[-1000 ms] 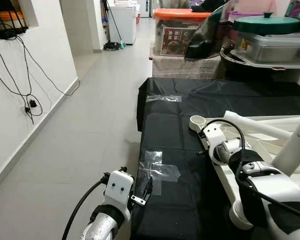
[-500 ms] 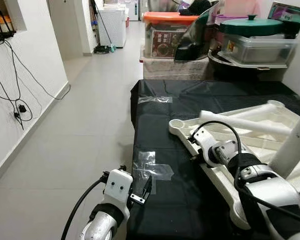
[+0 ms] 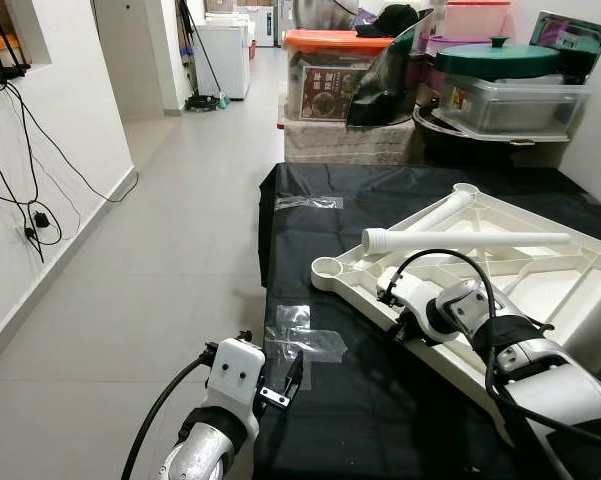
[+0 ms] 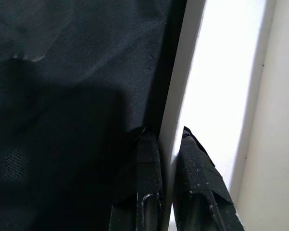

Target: Building children table

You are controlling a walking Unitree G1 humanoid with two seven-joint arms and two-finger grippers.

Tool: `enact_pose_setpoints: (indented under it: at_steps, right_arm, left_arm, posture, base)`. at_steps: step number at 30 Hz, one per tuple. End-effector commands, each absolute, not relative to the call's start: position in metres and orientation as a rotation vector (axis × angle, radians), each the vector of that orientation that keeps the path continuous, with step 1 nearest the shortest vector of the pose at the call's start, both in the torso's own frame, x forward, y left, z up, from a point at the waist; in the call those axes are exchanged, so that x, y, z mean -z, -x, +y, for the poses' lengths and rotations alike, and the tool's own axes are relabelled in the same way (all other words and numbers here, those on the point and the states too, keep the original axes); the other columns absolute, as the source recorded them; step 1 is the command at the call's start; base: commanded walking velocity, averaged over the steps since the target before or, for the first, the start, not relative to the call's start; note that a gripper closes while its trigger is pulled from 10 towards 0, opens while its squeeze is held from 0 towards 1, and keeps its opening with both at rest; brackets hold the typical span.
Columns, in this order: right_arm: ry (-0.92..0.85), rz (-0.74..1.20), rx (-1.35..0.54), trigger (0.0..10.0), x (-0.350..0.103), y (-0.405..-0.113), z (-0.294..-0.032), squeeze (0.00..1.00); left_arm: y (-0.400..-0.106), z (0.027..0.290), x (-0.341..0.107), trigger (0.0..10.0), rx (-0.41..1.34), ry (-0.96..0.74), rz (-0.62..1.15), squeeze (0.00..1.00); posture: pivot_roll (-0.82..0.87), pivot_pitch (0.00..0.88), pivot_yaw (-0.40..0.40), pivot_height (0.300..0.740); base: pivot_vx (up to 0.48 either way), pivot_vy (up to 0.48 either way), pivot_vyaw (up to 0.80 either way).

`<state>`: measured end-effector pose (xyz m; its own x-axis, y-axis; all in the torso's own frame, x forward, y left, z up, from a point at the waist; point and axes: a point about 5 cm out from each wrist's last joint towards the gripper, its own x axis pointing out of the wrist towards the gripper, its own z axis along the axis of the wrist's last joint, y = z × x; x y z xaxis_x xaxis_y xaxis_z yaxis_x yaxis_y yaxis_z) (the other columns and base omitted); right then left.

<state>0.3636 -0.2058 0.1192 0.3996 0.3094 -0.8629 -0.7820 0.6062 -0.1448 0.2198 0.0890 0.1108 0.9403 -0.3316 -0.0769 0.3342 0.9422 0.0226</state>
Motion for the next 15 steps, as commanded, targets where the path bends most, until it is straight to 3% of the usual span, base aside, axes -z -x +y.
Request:
enact_pose_setpoints:
  at_steps: [1,12,15]
  right_arm:
    - [0.667,1.071,-0.9,0.0,-0.086,-0.341,-0.205,0.0]
    - [0.778,1.07,-1.133,0.0,-0.083,-0.325,-0.221,0.0]
    - [0.866,1.037,-1.303,0.0,-0.084,-0.314,-0.227,0.0]
  left_arm:
    - [-0.219,0.089,-0.109,10.0,0.342,-0.04,0.081,0.0]
    - [-0.218,0.089,-0.109,10.0,0.344,-0.042,0.083,0.0]
    - [-0.218,0.089,-0.109,10.0,0.343,-0.042,0.084,0.0]
  posture:
    - [0.06,0.0,-0.071,0.74]
    - [0.06,0.0,-0.068,0.74]
    - [0.06,0.0,-0.067,0.74]
  base:
    - [0.0,0.0,0.0]
    - [0.0,0.0,0.0]
    - [0.0,0.0,0.0]
